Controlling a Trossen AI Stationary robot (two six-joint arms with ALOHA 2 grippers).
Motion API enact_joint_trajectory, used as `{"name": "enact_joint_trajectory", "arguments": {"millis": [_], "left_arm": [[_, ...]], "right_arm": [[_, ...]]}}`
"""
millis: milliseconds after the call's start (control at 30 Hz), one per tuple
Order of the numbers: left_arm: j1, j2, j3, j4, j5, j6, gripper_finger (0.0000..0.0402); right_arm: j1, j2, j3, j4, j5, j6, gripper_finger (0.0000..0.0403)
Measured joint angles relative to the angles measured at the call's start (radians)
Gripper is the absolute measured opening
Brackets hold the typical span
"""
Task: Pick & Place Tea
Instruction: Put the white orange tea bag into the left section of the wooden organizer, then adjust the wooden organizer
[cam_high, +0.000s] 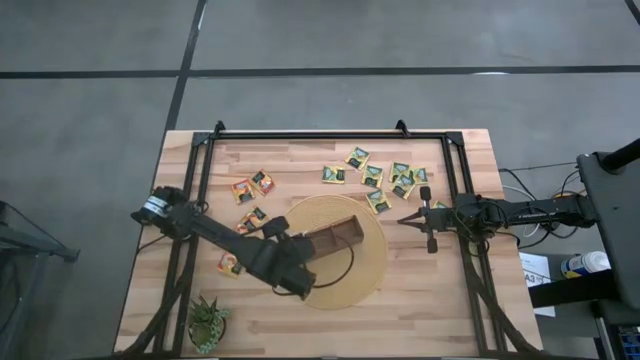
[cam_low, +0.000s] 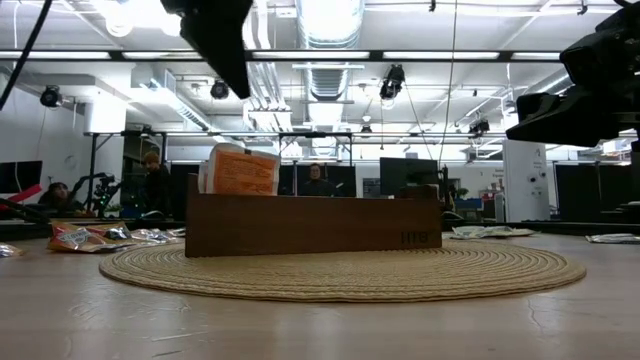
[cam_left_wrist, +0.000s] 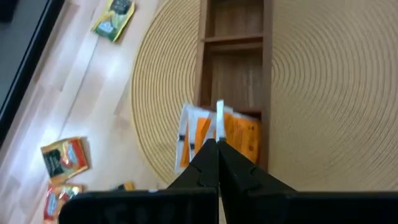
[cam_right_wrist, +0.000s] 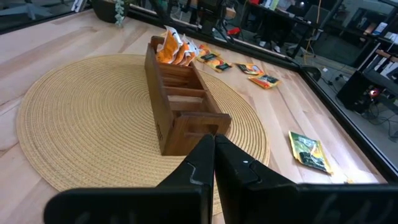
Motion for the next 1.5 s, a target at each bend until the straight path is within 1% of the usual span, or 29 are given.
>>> {"name": "enact_joint_trajectory", "arguments": {"millis": [200, 400, 533, 633, 700, 800, 867, 933, 967, 1033, 1133, 1200, 1267, 1333, 1400, 1500], "left_arm": [[0.043, 0.000, -0.047, 0.084, 0.014, 0.043, 0.0000], [0.079, 0.001, -0.167, 0.240, 0.084, 0.103, 0.0000], [0.088, 0.001, -0.193, 0.236, 0.098, 0.065, 0.0000], [0.086, 0.001, -0.170, 0.172, 0.069, 0.027, 0.0000], [0.081, 0.001, -0.131, 0.107, 0.036, -0.011, 0.0000], [0.077, 0.001, -0.062, 0.017, 0.015, -0.042, 0.0000], [0.074, 0.001, -0.024, -0.004, 0.003, -0.049, 0.0000], [0.073, 0.000, 0.003, -0.002, 0.013, -0.048, 0.0000], [0.073, 0.000, 0.011, 0.001, 0.042, -0.040, 0.0000], [0.073, 0.000, 0.015, 0.034, 0.134, -0.024, 0.0000], [0.072, 0.000, -0.011, 0.156, 0.318, 0.018, 0.0000], [0.068, 0.004, -0.043, 0.259, 0.399, 0.067, 0.0000], [0.065, 0.005, -0.088, 0.364, 0.447, 0.087, 0.0000], [0.064, 0.005, -0.141, 0.425, 0.503, 0.072, 0.0000], [0.064, 0.006, -0.188, 0.431, 0.526, 0.032, 0.0000], [0.074, 0.006, -0.251, 0.422, 0.526, -0.025, 0.0000]], "right_arm": [[0.000, 0.000, 0.000, 0.000, 0.000, 0.000, 0.0009], [0.000, 0.000, 0.000, 0.000, 0.000, 0.000, 0.0009], [0.000, 0.000, 0.000, 0.000, 0.000, 0.000, 0.0009], [0.000, 0.000, 0.000, 0.000, 0.000, 0.000, 0.0009], [0.000, 0.000, 0.000, 0.000, 0.000, 0.000, 0.0009], [0.000, 0.000, 0.000, 0.000, 0.000, 0.000, 0.0009], [0.000, 0.000, 0.000, 0.000, 0.000, 0.000, 0.0009], [0.000, 0.000, 0.000, 0.000, 0.000, 0.000, 0.0009], [0.000, 0.000, 0.000, 0.000, 0.000, 0.000, 0.0009], [0.000, 0.000, 0.000, 0.000, 0.000, 0.000, 0.0009], [0.000, 0.000, 0.000, 0.000, 0.000, 0.000, 0.0009], [0.000, 0.000, 0.000, 0.000, 0.000, 0.000, 0.0009], [0.000, 0.000, 0.000, 0.000, 0.000, 0.000, 0.0009], [0.000, 0.000, 0.000, 0.000, 0.000, 0.000, 0.0009], [0.000, 0.000, 0.000, 0.000, 0.000, 0.000, 0.0009], [0.000, 0.000, 0.000, 0.000, 0.000, 0.000, 0.0009]]}}
